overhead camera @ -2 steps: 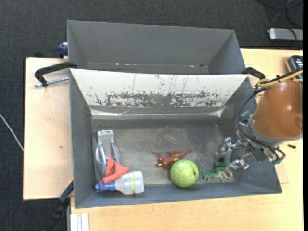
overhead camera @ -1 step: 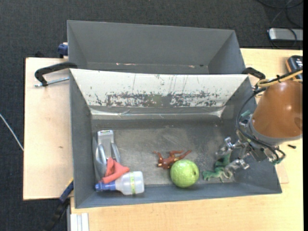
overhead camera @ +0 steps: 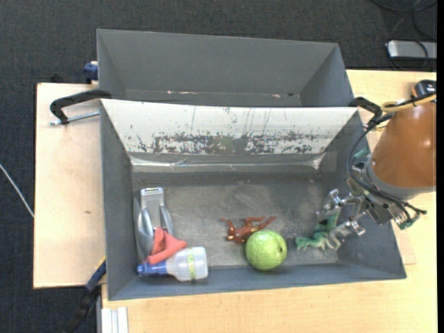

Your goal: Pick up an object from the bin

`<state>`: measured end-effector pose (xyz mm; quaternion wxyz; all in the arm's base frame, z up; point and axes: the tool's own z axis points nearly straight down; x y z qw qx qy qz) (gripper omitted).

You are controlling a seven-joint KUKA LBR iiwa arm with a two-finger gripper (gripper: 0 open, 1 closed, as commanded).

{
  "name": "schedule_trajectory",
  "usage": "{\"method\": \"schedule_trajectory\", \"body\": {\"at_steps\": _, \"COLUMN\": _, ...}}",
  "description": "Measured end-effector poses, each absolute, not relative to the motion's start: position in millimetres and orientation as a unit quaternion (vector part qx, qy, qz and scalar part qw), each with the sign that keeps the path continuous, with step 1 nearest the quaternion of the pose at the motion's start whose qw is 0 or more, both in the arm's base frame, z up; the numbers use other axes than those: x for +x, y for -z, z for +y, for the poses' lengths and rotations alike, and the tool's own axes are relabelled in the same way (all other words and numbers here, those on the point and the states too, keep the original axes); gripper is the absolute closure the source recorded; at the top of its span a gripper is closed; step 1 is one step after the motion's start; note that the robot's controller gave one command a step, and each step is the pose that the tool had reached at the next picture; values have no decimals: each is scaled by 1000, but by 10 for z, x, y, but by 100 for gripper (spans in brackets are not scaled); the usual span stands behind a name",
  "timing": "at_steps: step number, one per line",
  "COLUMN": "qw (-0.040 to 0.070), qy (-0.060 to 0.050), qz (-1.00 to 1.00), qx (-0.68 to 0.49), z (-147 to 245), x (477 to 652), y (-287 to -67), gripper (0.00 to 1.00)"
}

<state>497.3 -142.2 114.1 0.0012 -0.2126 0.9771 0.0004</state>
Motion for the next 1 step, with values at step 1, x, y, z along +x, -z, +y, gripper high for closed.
{"method": "schedule_trajectory", "body": {"at_steps": 1, "qw": 3, "qy": 1, "qz": 980, "qx": -200, "z": -1363, "x": 4926, "y": -2669, "gripper": 100}}
